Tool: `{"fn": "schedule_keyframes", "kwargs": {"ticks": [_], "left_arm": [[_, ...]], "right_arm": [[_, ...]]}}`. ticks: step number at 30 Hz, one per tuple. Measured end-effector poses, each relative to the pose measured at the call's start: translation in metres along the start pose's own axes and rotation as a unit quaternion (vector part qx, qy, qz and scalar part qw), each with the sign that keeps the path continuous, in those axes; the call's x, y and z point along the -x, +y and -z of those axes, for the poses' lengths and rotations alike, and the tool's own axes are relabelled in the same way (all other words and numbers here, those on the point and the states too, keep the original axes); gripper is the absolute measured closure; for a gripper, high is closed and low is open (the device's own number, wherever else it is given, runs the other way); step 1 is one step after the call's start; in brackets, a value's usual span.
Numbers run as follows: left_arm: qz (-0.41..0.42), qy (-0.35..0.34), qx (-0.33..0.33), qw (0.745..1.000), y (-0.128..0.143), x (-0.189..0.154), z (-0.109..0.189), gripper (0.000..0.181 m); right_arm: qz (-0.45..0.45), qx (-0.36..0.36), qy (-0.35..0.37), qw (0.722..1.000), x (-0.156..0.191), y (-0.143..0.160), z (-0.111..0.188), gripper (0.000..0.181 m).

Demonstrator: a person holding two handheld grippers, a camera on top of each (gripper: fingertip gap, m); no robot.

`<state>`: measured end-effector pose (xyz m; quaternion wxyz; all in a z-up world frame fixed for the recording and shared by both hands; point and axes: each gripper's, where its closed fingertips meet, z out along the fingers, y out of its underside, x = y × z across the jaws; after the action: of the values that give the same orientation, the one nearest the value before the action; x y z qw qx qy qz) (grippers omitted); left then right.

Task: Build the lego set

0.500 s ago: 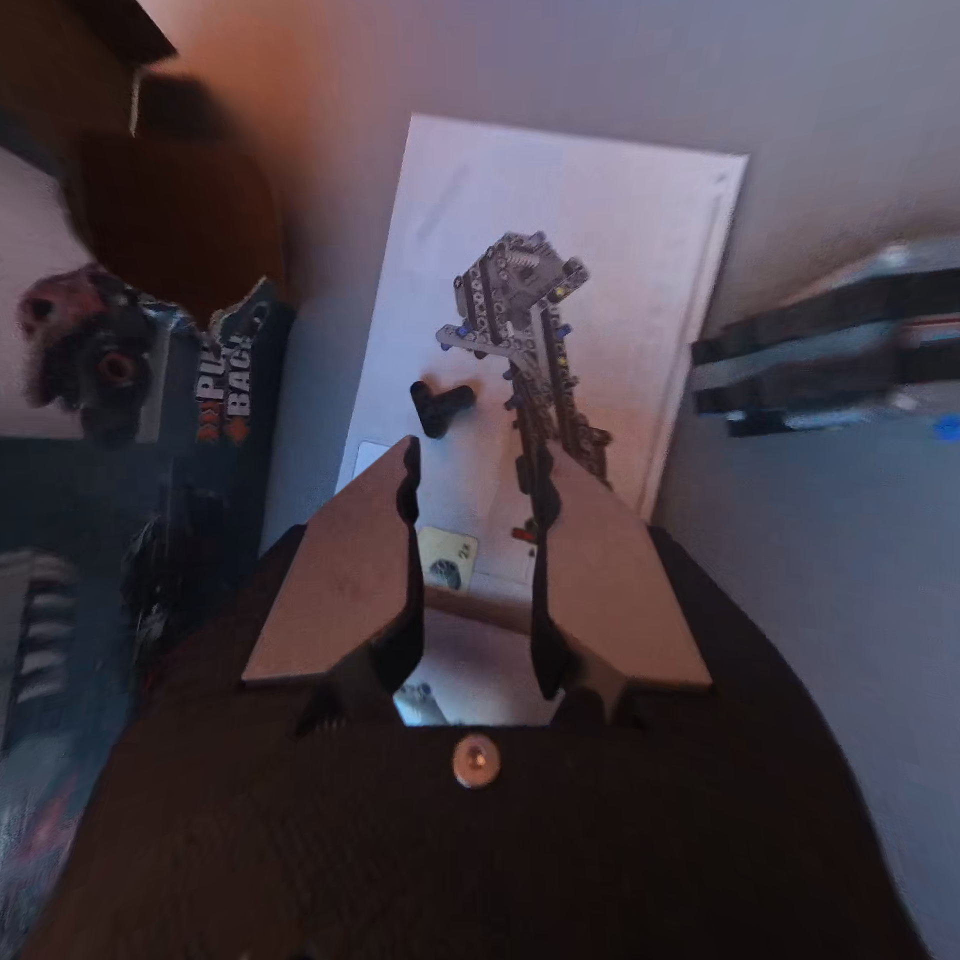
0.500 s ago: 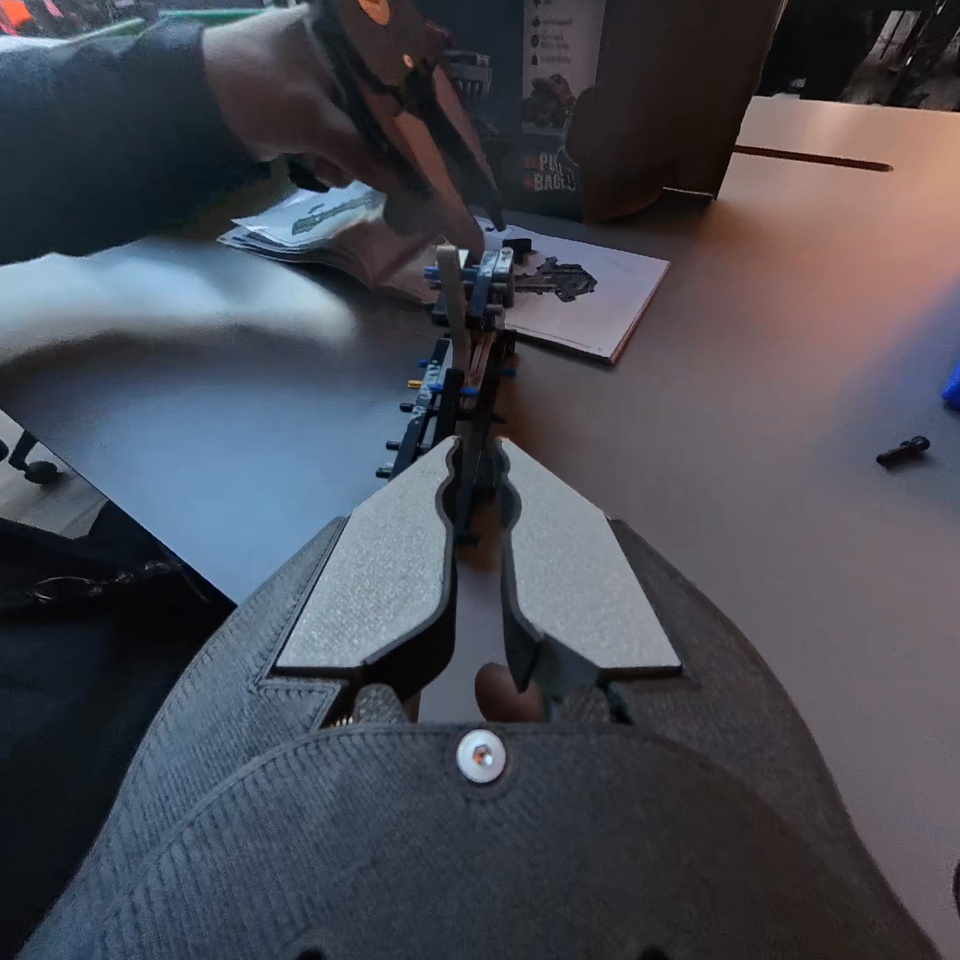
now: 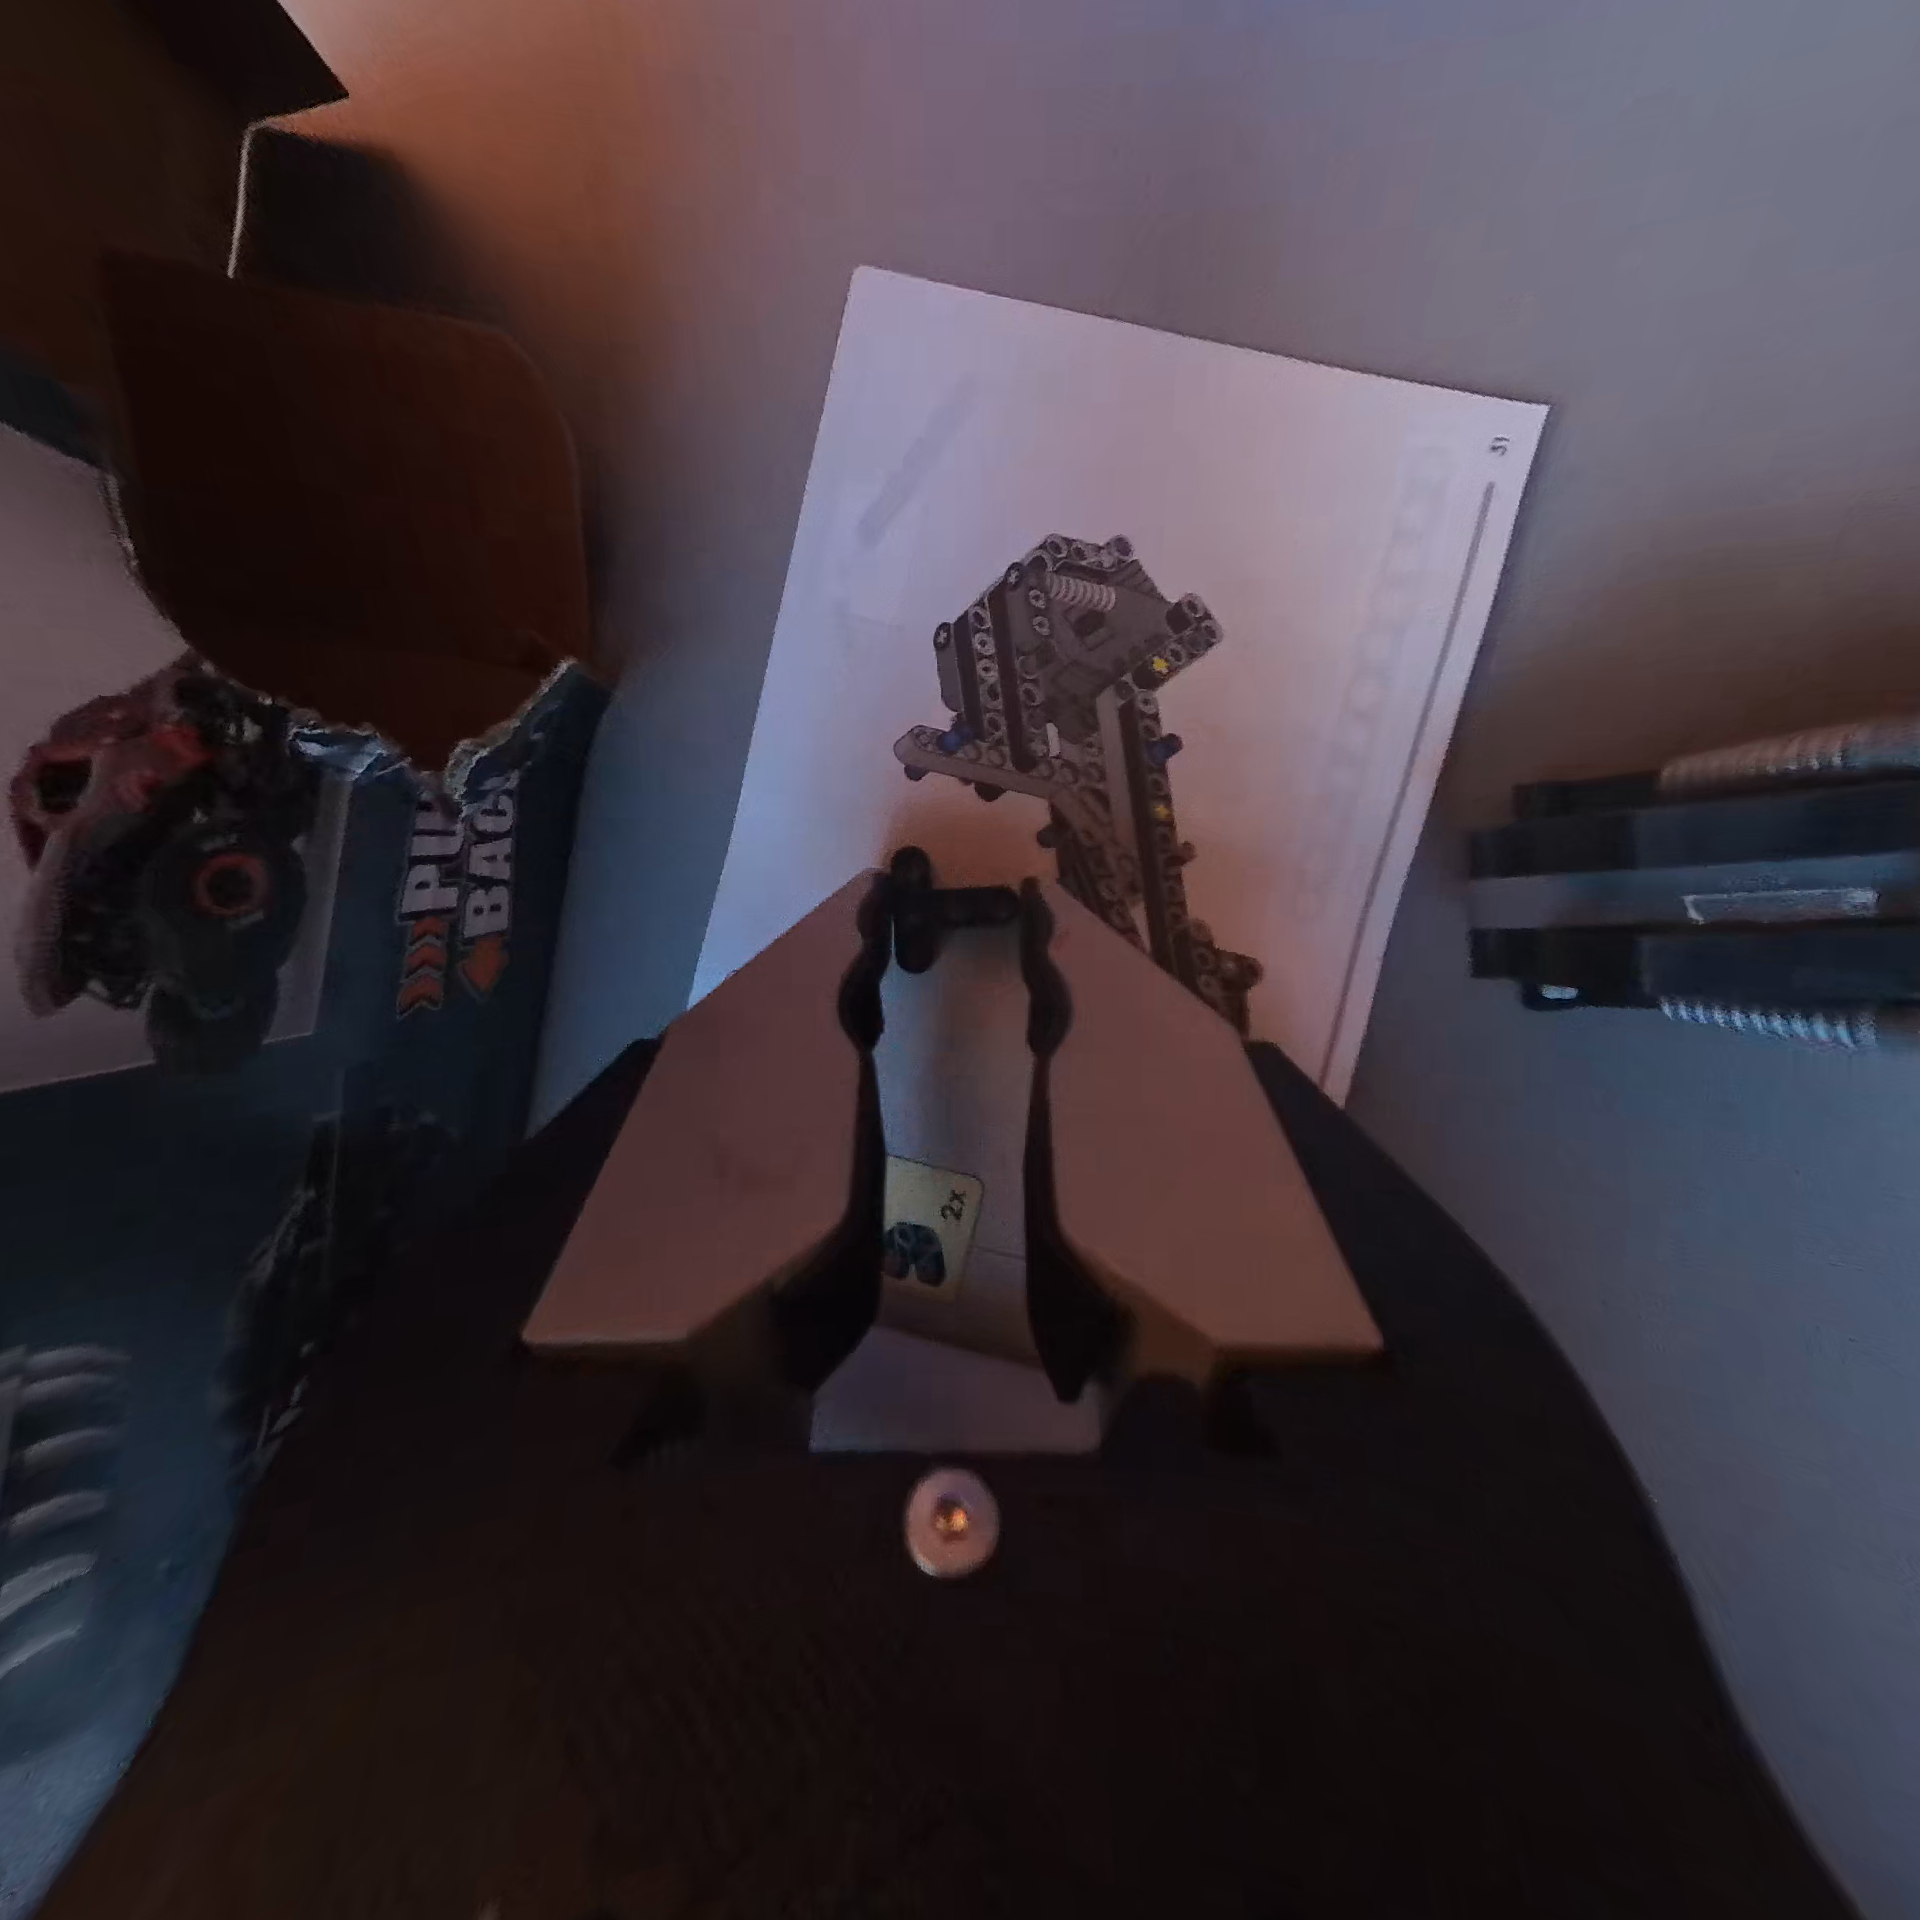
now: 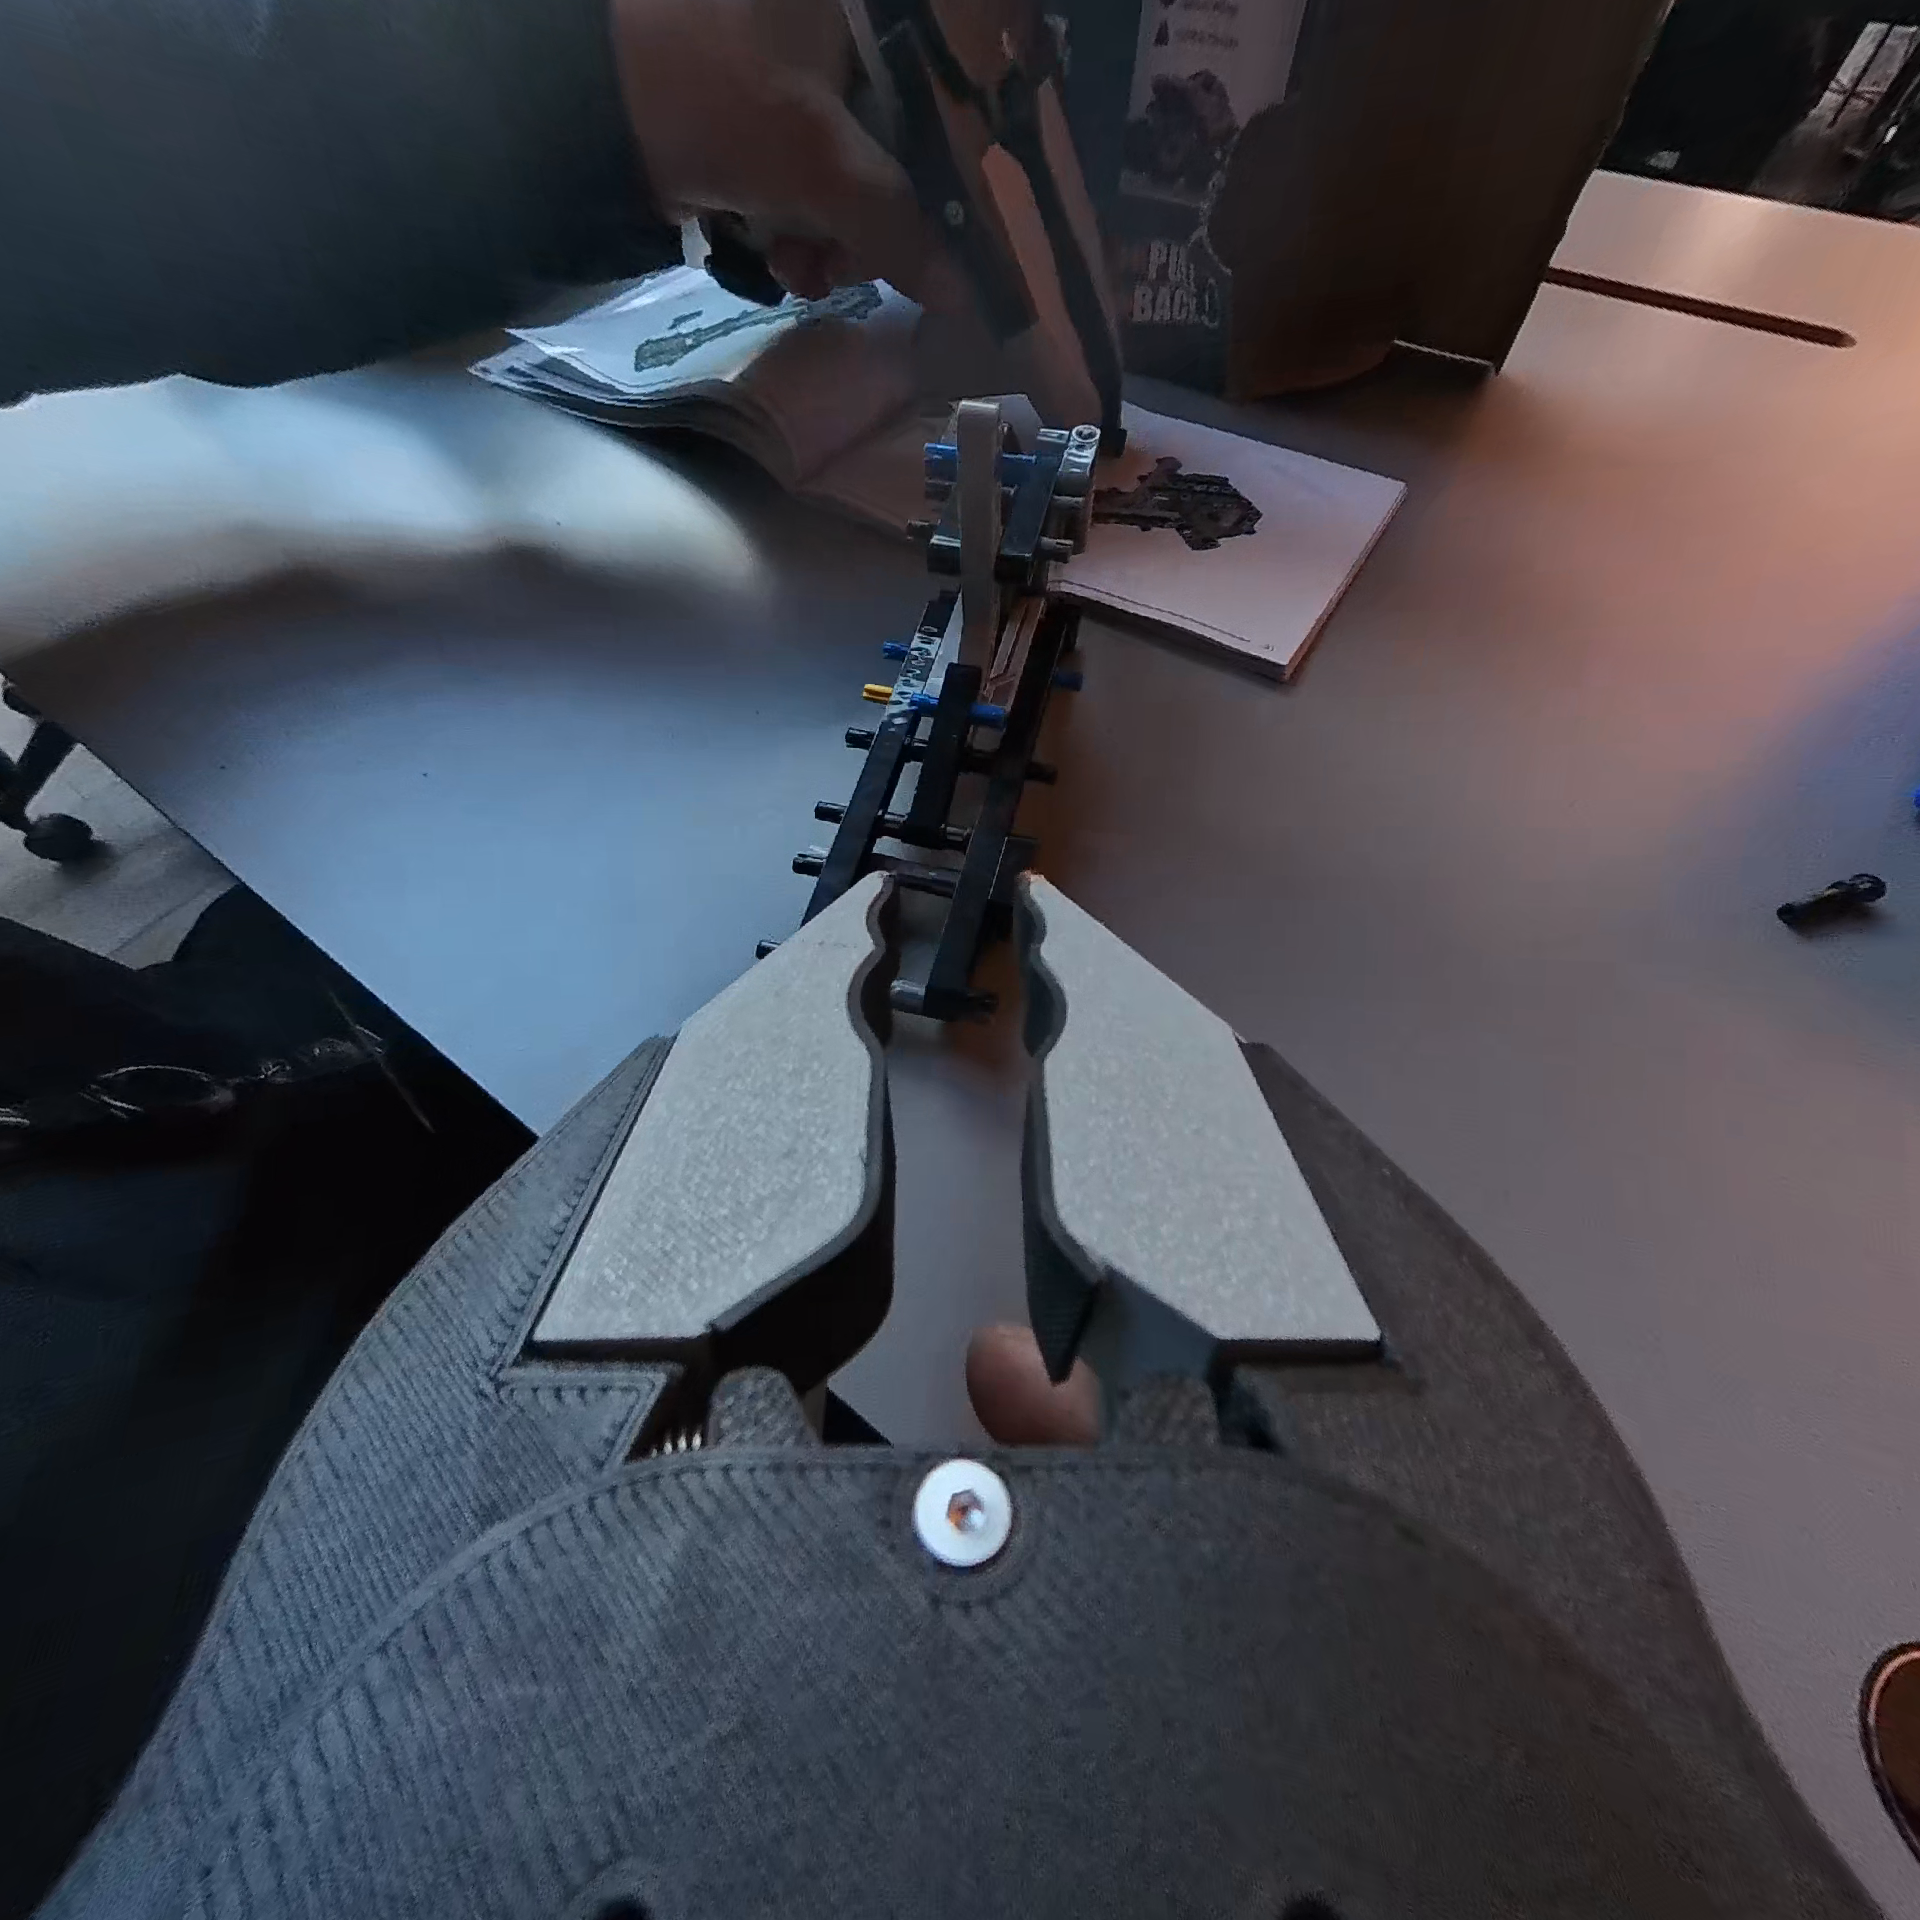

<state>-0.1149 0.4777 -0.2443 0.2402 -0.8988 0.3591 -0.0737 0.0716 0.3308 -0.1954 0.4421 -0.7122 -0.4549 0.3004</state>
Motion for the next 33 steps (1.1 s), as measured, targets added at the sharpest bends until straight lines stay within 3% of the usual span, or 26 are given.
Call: {"fn": "schedule_keyframes", "kwargs": {"ticks": [4, 8, 12, 14, 17, 19, 21, 26, 30, 33], "left_arm": [[-0.008, -0.007, -0.001, 1.0, 0.004, 0.002, 0.003, 0.16], [-0.072, -0.043, -0.026, 0.996, 0.008, -0.012, 0.024, 0.16], [-0.169, -0.058, -0.087, 0.98, 0.011, -0.056, 0.055, 0.16], [-0.231, -0.075, -0.117, 0.963, 0.017, -0.08, 0.066, 0.16], [-0.303, -0.093, -0.157, 0.936, 0.027, -0.114, 0.074, 0.16], [-0.331, -0.108, -0.16, 0.924, 0.04, -0.128, 0.073, 0.159], [-0.345, -0.126, -0.16, 0.916, 0.052, -0.134, 0.074, 0.159], [-0.353, -0.135, -0.158, 0.912, 0.079, -0.141, 0.082, 0.161], [-0.38, -0.089, -0.213, 0.896, 0.09, -0.177, 0.11, 0.161], [-0.376, -0.098, -0.238, 0.89, 0.088, -0.2, 0.126, 0.16]], "right_arm": [[-0.001, 0.017, -0.021, 1.0, 0.007, 0.007, -0.003, 0.16], [0.022, 0.034, -0.001, 0.999, 0.01, 0.011, -0.008, 0.15], [0.018, 0.033, 0.054, 0.998, 0.003, 0.006, -0.013, 0.102], [0.024, 0.056, 0.068, 0.996, 0.006, 0.012, -0.022, 0.093], [0.046, 0.104, 0.095, 0.989, 0.003, 0.027, -0.036, 0.099], [0.039, 0.104, 0.078, 0.991, 0.005, 0.028, -0.039, 0.119], [0.041, 0.105, 0.067, 0.991, 0.003, 0.028, -0.04, 0.119], [0.06, 0.113, -0.044, 0.991, 0.013, 0.026, -0.039, 0.12], [0.214, 0.132, -0.175, 0.952, 0.033, 0.027, -0.047, 0.121], [0.224, 0.161, -0.259, 0.926, 0.043, 0.017, -0.072, 0.121]]}}
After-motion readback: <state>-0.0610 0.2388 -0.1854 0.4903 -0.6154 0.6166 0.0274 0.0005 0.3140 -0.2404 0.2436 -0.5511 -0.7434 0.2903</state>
